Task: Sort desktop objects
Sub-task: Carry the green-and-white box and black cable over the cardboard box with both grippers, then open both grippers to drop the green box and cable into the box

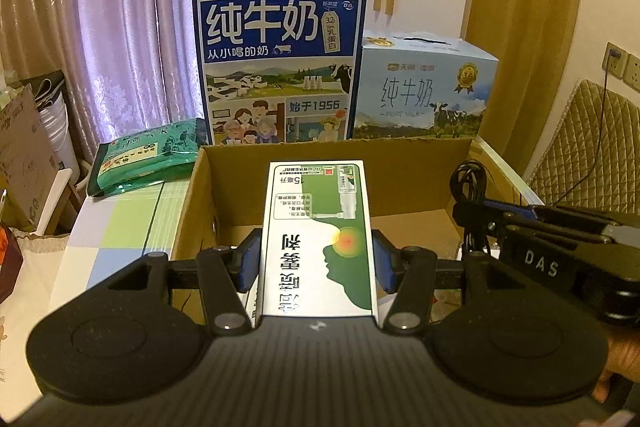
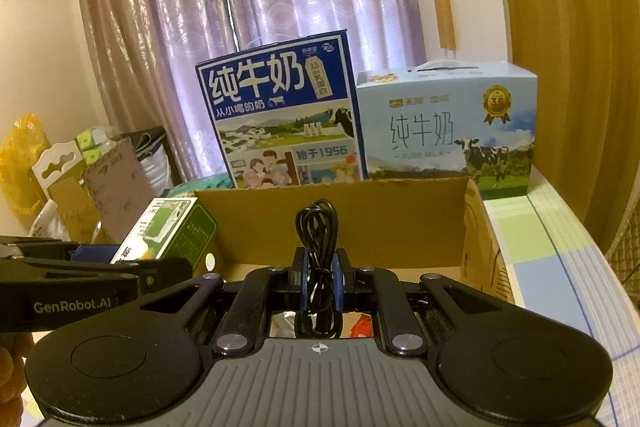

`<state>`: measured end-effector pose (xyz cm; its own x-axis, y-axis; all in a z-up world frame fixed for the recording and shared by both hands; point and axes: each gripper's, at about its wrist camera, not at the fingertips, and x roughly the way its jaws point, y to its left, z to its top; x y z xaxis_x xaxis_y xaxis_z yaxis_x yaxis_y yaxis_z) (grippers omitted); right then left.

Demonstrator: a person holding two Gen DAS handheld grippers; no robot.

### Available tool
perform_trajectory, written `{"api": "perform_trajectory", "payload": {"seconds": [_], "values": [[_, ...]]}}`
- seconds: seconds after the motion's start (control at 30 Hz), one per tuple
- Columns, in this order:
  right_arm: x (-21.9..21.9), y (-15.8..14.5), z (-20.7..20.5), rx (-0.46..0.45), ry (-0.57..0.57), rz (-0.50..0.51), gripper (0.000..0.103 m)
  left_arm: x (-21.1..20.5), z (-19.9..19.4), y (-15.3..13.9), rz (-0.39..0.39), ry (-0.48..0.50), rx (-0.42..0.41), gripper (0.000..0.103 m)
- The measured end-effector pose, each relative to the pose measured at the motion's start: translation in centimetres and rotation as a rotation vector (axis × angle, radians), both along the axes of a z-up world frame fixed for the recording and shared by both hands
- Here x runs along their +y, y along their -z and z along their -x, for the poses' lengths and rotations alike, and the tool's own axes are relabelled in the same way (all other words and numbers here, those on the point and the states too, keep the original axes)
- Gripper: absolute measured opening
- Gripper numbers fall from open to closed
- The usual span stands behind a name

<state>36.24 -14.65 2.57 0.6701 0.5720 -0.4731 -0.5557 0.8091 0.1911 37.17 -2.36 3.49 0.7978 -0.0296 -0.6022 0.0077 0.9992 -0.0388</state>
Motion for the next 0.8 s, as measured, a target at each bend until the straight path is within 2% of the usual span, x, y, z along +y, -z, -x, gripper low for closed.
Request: {"api": "perform_trajectory", "payload": {"seconds": [0.8], "values": [[-0.2,-0.3,-2.0,0.007,0.03,-0.038,0.009,0.4,-1.8,0.7,0.026,-0.009,-0.002,0.05]]}}
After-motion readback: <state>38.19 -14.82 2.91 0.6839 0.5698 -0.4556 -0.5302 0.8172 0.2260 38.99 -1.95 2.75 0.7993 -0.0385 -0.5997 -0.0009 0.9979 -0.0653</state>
